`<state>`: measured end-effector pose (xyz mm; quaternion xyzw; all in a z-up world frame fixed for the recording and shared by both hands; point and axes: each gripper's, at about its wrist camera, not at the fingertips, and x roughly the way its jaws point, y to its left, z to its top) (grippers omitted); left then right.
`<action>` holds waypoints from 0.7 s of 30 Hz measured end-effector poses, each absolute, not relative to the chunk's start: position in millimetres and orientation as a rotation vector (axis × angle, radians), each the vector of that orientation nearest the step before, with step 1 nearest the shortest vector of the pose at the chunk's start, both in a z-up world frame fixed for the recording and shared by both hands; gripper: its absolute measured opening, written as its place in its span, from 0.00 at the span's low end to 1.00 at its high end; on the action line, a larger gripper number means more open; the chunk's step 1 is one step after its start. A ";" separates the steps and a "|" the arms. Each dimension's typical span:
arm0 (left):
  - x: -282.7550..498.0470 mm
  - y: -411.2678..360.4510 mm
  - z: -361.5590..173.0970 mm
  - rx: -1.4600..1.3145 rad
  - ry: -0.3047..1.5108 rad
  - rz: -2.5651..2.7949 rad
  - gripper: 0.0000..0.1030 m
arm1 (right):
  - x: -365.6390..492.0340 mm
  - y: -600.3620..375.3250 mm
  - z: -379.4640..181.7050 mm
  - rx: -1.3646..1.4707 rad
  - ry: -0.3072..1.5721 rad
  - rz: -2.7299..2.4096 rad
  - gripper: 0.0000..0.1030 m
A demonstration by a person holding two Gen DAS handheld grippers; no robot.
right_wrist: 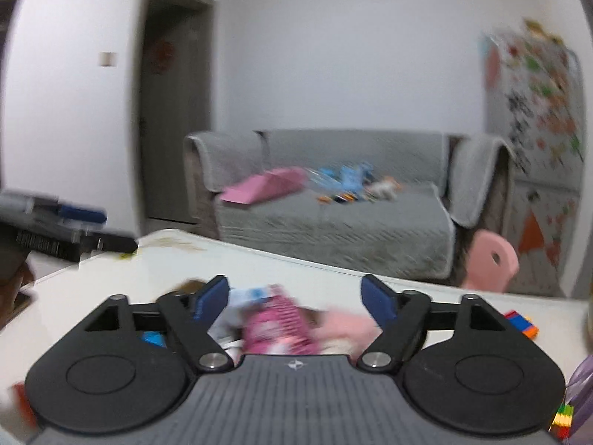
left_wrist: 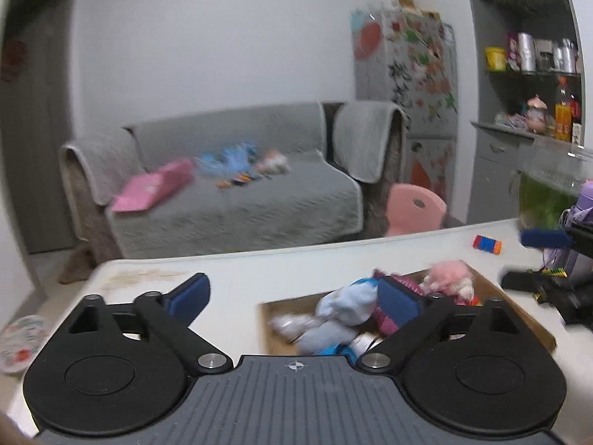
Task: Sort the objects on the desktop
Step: 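Move both tools back toward the remaining pile beside the tray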
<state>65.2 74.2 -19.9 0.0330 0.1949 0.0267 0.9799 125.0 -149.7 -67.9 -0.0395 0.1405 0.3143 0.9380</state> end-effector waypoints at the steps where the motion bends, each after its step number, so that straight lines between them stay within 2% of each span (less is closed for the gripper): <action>1: 43.0 78.6 -20.8 0.057 0.382 0.077 0.99 | 103.9 -145.4 -68.8 -0.104 0.277 0.670 0.86; 4: -6.2 87.1 -37.4 0.028 0.405 0.104 1.00 | 60.6 -131.6 -75.0 -0.146 0.285 0.739 0.89; 9: -51.7 85.5 -86.7 0.032 0.553 0.137 1.00 | 9.5 -108.6 -110.8 -0.116 0.397 0.781 0.91; 21: -50.2 60.8 -134.7 0.044 0.648 0.112 0.99 | 11.3 -80.2 -163.9 -0.162 0.495 0.736 0.91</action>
